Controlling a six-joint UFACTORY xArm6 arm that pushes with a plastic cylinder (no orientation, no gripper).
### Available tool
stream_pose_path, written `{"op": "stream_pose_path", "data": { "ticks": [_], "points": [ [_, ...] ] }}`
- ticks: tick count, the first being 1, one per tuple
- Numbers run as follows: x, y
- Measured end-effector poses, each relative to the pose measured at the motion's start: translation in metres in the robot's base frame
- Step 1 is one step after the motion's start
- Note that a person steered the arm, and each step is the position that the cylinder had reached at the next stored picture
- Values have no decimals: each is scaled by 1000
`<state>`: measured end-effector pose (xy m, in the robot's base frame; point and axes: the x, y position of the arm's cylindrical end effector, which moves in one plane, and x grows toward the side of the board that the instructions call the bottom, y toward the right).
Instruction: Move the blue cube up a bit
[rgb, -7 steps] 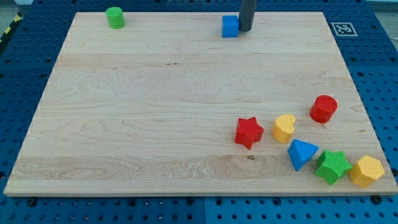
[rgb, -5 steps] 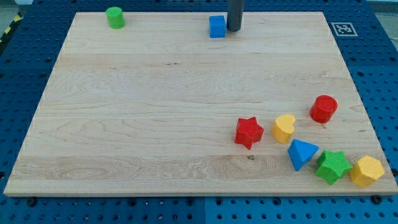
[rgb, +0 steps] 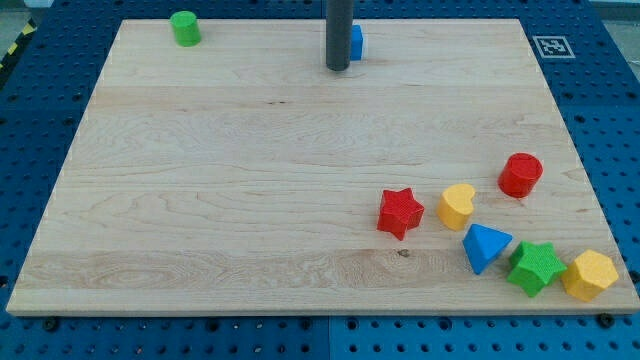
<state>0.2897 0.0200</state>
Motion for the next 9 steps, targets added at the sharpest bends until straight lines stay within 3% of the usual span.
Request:
{"op": "stream_pose_path", "data": {
  "ticks": [5,8,9],
  "points": [
    [0,1],
    [-22,0],
    [7,3]
  ]
}}
